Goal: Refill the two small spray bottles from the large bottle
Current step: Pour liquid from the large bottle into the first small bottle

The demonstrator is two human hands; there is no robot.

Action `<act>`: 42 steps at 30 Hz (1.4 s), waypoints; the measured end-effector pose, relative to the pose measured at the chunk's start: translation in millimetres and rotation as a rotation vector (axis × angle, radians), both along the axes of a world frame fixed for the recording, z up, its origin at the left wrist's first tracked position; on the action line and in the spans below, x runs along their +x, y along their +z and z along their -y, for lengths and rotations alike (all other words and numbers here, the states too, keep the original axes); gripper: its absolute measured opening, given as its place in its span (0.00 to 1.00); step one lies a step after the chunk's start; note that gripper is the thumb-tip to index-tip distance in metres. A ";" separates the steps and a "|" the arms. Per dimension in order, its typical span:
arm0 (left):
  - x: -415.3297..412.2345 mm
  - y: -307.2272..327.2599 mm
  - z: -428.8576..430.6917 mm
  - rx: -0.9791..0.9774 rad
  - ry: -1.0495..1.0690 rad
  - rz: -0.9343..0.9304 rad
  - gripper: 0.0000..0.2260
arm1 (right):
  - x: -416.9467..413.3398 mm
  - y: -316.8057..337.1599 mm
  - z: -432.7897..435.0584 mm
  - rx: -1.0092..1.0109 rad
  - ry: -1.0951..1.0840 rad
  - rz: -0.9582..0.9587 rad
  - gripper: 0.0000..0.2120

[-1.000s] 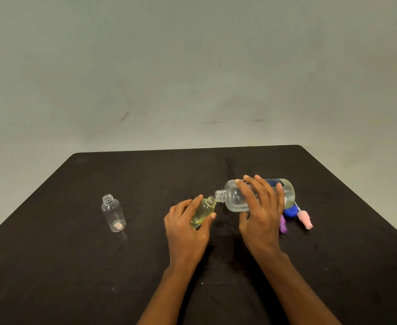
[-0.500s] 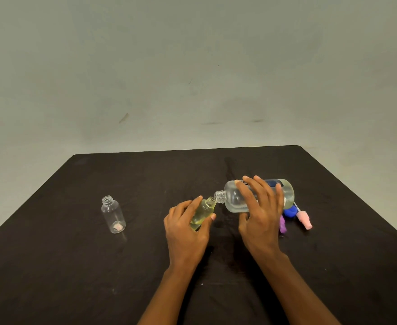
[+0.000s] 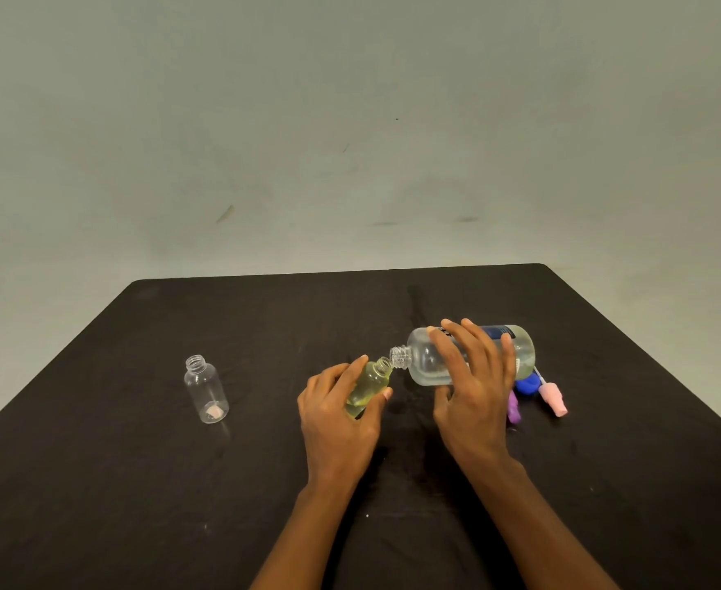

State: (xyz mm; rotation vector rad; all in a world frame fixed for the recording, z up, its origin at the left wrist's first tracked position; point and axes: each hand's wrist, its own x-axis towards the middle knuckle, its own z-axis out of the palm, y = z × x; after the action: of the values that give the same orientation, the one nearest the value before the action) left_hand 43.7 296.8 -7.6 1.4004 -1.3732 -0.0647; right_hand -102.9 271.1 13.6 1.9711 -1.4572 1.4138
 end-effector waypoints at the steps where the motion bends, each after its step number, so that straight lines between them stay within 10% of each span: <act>1: -0.1 -0.2 0.4 -0.001 0.001 0.000 0.20 | -0.1 -0.1 0.0 0.001 0.001 -0.001 0.34; 42: -2.0 3.2 -1.6 -0.011 -0.010 -0.007 0.20 | 0.4 0.6 -0.3 0.009 -0.003 0.002 0.33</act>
State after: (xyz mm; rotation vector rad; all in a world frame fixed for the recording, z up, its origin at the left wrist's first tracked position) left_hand 41.7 298.4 -4.4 1.3837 -1.3729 -0.0683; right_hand -102.5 271.4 14.2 1.9724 -1.4700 1.4109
